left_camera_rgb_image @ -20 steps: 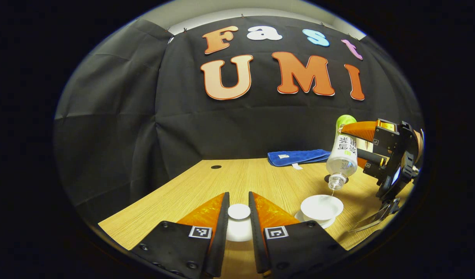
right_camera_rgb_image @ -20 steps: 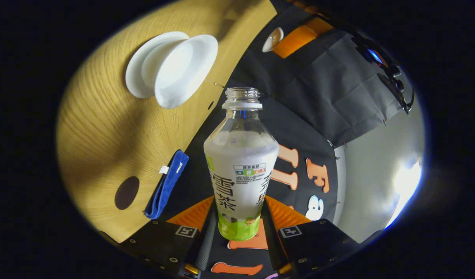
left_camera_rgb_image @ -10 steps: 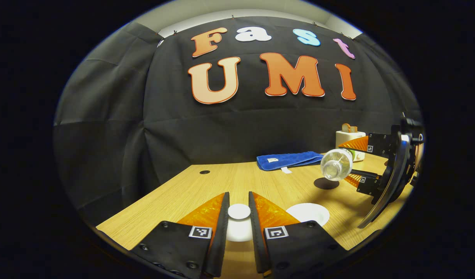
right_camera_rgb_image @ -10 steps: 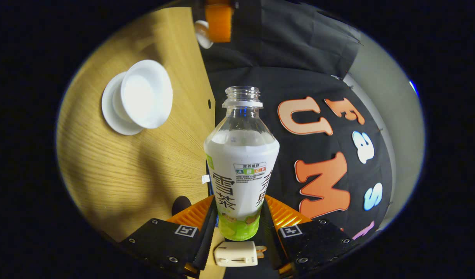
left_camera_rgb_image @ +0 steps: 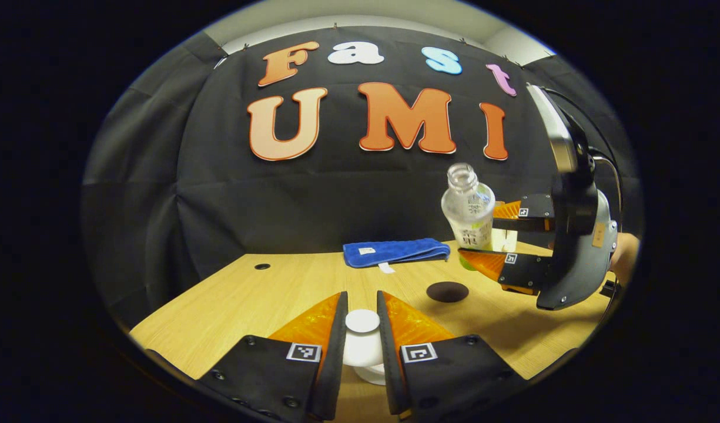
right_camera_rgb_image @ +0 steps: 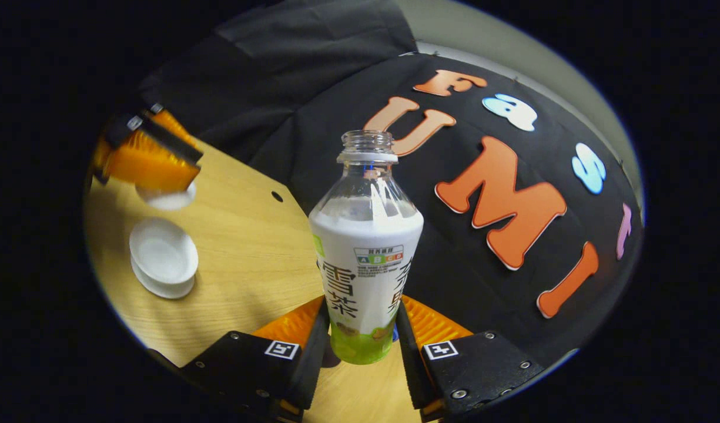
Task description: Open the teacup lid with one hand, grasp the water bottle and pour water into the teacup with the other hand; after pouring, place the water bottle on the coaster and then close the teacup lid.
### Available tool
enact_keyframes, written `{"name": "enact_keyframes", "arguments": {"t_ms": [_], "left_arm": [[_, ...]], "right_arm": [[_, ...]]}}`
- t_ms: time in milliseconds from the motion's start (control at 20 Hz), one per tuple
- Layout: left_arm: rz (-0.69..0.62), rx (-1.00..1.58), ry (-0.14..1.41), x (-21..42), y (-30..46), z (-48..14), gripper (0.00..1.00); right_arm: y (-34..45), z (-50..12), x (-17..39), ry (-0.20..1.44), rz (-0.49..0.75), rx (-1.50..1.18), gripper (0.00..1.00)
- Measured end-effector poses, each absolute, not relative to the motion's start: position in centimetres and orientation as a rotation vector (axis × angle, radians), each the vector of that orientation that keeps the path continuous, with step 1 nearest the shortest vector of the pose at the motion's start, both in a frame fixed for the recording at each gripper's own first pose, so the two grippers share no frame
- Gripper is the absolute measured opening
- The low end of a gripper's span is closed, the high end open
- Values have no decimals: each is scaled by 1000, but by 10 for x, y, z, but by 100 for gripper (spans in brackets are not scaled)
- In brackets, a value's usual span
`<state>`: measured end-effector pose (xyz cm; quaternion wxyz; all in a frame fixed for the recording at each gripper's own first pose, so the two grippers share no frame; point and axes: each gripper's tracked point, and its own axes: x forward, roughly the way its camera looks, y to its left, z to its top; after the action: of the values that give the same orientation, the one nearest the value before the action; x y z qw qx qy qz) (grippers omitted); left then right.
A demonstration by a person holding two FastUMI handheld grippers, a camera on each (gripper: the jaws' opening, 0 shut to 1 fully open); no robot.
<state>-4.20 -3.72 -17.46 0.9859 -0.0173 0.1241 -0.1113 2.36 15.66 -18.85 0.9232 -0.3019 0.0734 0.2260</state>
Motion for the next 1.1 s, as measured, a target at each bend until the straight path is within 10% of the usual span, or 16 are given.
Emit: {"name": "enact_keyframes", "arguments": {"t_ms": [900, 1100], "left_arm": [[-267, -24, 392, -40, -68, -236, 36], [-240, -11, 330, -38, -61, -214, 58]], "right_arm": [[118, -195, 60, 273, 392, -71, 63], [123, -212, 81, 318, 377, -9, 63]]}}
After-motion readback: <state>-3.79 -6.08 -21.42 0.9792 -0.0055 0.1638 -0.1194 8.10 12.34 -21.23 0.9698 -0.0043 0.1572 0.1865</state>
